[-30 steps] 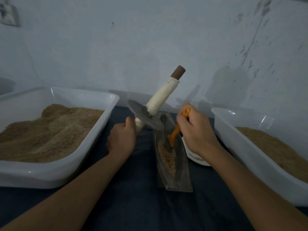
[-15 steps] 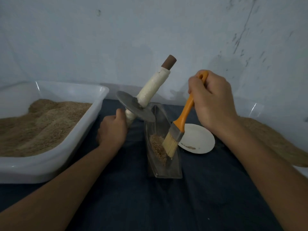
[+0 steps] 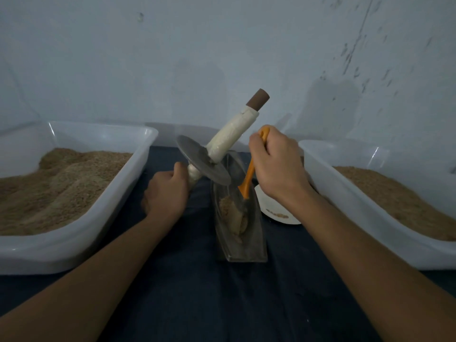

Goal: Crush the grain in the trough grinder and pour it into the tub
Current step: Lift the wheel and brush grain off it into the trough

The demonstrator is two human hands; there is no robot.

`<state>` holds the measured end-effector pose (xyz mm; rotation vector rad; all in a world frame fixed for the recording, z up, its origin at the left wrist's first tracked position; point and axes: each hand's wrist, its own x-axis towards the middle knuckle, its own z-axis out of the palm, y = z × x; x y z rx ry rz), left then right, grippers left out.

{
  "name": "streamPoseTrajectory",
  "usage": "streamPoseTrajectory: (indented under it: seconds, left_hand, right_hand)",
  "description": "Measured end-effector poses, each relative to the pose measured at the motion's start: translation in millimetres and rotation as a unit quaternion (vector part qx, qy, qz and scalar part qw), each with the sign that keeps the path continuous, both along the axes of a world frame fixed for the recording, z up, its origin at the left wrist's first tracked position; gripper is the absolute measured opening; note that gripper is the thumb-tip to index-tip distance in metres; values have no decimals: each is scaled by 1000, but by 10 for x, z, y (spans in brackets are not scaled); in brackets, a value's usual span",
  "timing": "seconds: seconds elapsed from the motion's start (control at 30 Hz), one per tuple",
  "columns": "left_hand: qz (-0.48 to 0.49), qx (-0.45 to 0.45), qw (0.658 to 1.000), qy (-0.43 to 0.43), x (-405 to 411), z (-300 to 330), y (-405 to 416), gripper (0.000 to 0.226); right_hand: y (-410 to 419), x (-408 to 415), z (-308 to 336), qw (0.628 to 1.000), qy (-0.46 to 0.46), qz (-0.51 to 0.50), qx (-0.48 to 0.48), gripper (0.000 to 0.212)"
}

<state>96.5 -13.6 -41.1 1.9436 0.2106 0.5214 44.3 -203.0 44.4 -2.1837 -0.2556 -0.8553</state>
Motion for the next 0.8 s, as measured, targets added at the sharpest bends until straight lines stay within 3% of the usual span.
streamPoseTrajectory:
  seconds: [0.3,0.47,0.8]
  left_hand:
    - [-6,-10,1000,3,26,-6,14,71]
    - [-6,-6,1000,-2,40,-26,23,70]
    - [-8,8,1000,0,38,-30,22,72]
  right_hand:
    - [-43,-139,153,998,-63,13,26,33]
    - [-4,-264,132,998,-29,49,19,35]
    - [68,-126,18,995,-91,16,-48,39]
